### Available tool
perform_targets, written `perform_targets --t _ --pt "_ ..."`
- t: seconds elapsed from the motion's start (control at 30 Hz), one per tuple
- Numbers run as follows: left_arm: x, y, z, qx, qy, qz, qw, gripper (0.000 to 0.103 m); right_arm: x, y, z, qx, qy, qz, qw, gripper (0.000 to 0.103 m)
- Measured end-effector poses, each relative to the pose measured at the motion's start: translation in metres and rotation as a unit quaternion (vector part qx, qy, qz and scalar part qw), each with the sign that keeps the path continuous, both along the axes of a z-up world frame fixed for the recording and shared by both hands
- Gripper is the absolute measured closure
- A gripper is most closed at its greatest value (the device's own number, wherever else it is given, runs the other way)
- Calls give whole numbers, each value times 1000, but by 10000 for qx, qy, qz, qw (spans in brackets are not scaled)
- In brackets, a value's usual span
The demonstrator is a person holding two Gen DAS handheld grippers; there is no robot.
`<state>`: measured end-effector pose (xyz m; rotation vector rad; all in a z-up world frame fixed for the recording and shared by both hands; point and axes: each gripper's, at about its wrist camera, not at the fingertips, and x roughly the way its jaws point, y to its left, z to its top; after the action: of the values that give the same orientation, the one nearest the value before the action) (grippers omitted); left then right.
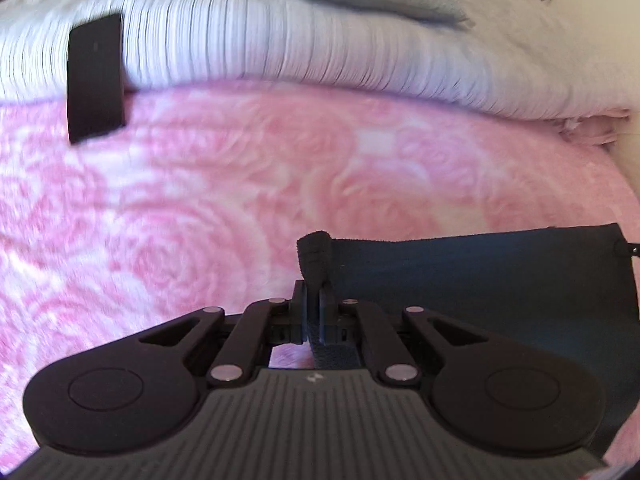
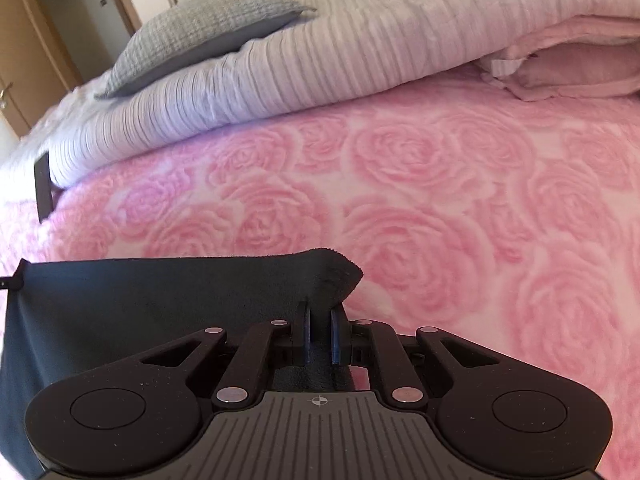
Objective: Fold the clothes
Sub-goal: 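Lay the folded hem onto the collar and open both tools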
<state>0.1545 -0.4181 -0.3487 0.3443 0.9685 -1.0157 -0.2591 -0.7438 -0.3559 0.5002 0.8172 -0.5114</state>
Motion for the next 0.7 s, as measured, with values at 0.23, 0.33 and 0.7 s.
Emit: perform_targets --t 0.23,0.33,0.7 --pt "1 -5 -21 156 73 76 9998 99 14 -3 -10 -138 59 86 9999 93" --pt "-2 -4 -29 312 98 99 9994 94 16 -10 -27 20 242 45 9997 93" --pt "-63 108 28 342 416 424 9976 78 -37 45 20 -445 489 -90 9978 39"
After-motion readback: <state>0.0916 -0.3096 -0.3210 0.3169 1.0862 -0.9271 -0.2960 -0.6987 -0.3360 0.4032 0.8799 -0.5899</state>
